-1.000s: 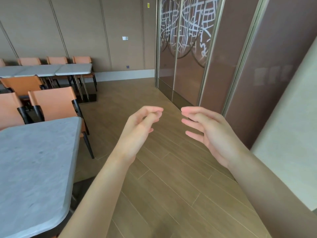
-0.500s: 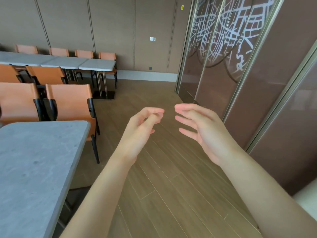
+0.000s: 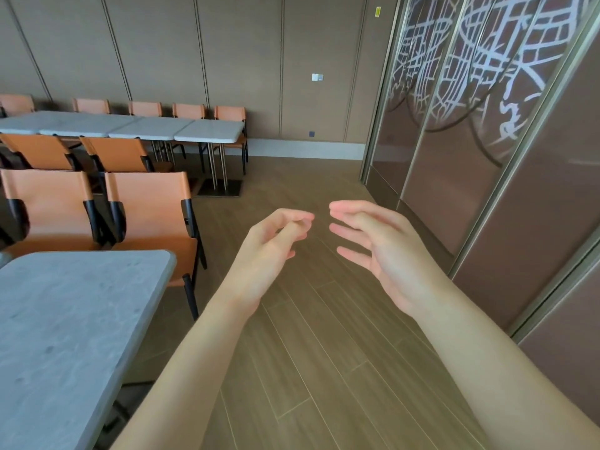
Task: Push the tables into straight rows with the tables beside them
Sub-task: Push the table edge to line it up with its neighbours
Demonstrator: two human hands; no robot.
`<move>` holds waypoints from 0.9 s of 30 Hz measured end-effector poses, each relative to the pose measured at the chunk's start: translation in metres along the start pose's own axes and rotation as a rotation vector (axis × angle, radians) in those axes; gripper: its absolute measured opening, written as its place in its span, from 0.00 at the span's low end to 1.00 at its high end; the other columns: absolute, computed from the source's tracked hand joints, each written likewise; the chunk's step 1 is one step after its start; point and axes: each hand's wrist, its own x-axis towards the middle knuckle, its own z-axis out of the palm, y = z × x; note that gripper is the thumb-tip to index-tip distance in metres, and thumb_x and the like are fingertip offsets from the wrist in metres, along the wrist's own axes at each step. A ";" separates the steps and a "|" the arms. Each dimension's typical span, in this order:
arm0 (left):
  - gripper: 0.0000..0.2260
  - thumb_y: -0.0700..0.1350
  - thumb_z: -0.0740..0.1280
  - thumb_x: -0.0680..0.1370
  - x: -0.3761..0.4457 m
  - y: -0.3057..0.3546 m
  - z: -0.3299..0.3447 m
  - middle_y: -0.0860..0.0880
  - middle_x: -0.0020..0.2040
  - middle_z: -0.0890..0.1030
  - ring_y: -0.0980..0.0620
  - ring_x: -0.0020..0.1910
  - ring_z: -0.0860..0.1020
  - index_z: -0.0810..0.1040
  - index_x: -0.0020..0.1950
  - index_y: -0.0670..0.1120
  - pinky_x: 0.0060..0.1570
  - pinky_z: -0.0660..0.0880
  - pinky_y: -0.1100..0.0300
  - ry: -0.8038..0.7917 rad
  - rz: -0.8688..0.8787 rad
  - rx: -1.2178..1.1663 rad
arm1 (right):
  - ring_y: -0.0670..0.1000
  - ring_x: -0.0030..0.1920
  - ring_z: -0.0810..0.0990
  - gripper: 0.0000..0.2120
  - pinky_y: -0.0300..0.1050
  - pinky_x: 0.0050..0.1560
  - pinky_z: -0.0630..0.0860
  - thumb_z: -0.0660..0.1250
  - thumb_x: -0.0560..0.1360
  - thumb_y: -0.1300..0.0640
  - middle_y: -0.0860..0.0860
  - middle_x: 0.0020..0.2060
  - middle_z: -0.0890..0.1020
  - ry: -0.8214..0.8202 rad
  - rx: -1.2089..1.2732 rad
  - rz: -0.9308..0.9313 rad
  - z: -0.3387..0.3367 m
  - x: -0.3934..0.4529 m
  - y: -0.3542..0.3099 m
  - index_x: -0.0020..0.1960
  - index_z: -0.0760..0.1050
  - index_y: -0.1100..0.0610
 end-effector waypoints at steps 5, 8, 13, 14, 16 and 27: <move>0.10 0.51 0.61 0.84 0.075 -0.014 0.038 0.63 0.56 0.82 0.64 0.58 0.80 0.81 0.59 0.57 0.60 0.75 0.59 0.042 0.004 0.001 | 0.44 0.61 0.82 0.11 0.54 0.65 0.78 0.65 0.82 0.56 0.43 0.60 0.83 -0.052 0.013 -0.046 -0.034 0.082 0.003 0.57 0.85 0.47; 0.10 0.50 0.62 0.84 0.125 -0.019 0.061 0.63 0.57 0.82 0.63 0.58 0.80 0.81 0.60 0.57 0.62 0.76 0.57 0.094 -0.001 -0.009 | 0.44 0.61 0.82 0.11 0.54 0.65 0.79 0.65 0.82 0.56 0.43 0.60 0.83 -0.080 0.012 -0.059 -0.067 0.134 0.003 0.56 0.85 0.47; 0.10 0.50 0.62 0.84 0.206 -0.016 0.098 0.61 0.60 0.81 0.62 0.59 0.80 0.80 0.62 0.55 0.64 0.76 0.55 0.151 0.009 -0.016 | 0.44 0.61 0.82 0.10 0.54 0.65 0.78 0.66 0.81 0.56 0.44 0.61 0.83 -0.099 0.038 -0.067 -0.123 0.222 0.001 0.56 0.85 0.47; 0.10 0.50 0.62 0.84 0.221 -0.016 0.104 0.60 0.60 0.81 0.62 0.59 0.80 0.80 0.63 0.55 0.64 0.76 0.55 0.162 0.019 -0.015 | 0.44 0.61 0.82 0.10 0.54 0.65 0.78 0.66 0.81 0.56 0.43 0.61 0.83 -0.112 0.046 -0.069 -0.132 0.238 0.001 0.56 0.85 0.47; 0.11 0.50 0.62 0.84 0.247 -0.018 0.113 0.60 0.60 0.81 0.62 0.60 0.80 0.79 0.63 0.54 0.64 0.76 0.55 0.186 0.022 -0.014 | 0.44 0.61 0.82 0.10 0.54 0.65 0.78 0.66 0.81 0.56 0.43 0.61 0.83 -0.126 0.061 -0.062 -0.144 0.267 0.006 0.55 0.85 0.47; 0.10 0.49 0.61 0.84 0.366 -0.052 0.095 0.59 0.62 0.81 0.62 0.60 0.80 0.82 0.60 0.52 0.63 0.76 0.56 0.353 -0.007 0.066 | 0.45 0.60 0.83 0.10 0.54 0.64 0.79 0.65 0.82 0.57 0.44 0.61 0.83 -0.249 0.103 -0.011 -0.149 0.416 0.034 0.56 0.85 0.48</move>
